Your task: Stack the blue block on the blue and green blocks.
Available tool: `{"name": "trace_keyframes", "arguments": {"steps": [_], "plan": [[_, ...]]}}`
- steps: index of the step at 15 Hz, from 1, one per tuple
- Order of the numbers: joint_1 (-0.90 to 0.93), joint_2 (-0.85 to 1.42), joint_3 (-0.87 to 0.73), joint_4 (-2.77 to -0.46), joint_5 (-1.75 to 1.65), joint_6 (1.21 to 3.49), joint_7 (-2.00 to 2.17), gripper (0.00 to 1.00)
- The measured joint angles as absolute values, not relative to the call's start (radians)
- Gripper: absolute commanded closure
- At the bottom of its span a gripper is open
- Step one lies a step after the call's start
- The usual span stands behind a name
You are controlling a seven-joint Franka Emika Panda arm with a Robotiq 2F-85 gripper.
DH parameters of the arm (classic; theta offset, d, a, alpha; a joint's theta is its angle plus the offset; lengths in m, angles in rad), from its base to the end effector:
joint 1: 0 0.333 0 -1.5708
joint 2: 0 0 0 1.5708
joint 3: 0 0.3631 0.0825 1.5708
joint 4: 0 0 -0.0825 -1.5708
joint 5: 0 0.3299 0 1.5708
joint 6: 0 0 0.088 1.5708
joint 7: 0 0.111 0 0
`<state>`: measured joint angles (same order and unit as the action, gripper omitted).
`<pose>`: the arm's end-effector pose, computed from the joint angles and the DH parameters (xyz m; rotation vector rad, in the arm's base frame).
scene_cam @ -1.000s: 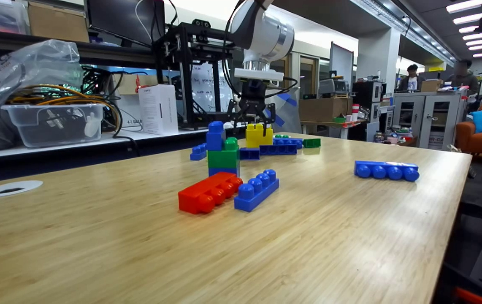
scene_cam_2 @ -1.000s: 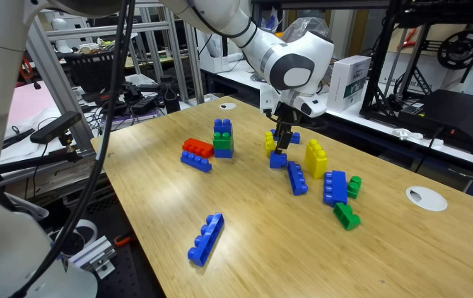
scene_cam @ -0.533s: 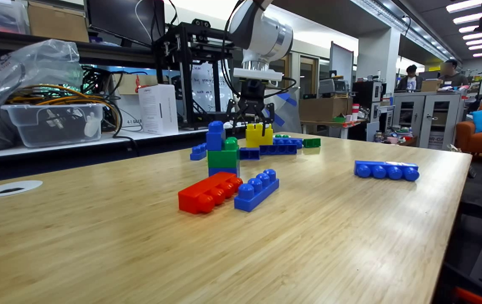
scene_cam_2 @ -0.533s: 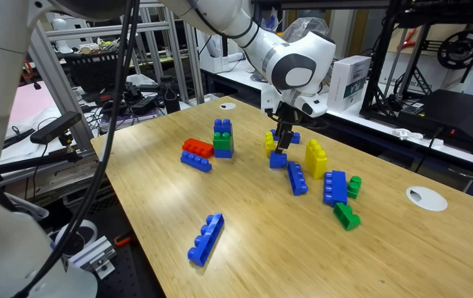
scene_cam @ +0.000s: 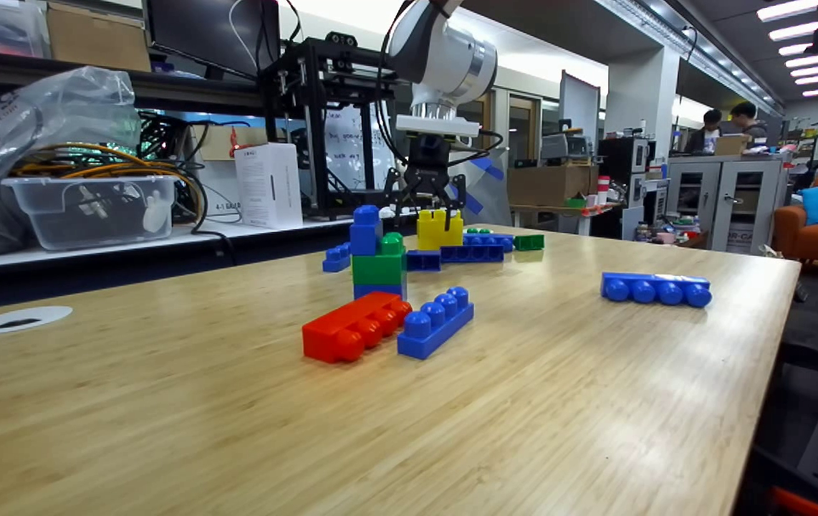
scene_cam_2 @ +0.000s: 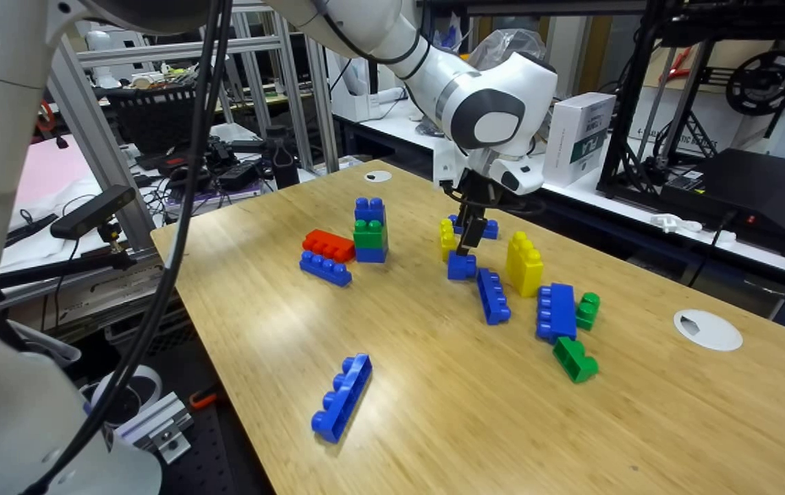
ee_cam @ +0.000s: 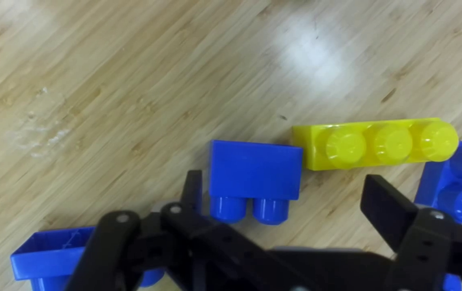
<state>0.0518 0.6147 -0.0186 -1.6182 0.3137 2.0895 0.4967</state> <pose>0.6595 0.0403 0.3238 -2.7761 0.9151 0.2970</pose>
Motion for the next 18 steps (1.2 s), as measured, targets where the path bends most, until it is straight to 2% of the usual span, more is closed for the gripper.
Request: {"name": "trace_keyframes", "arguments": {"steps": [18], "plan": [[0.050,0.675,-0.034,-1.571,0.313,2.090,0.500,0.00]]}}
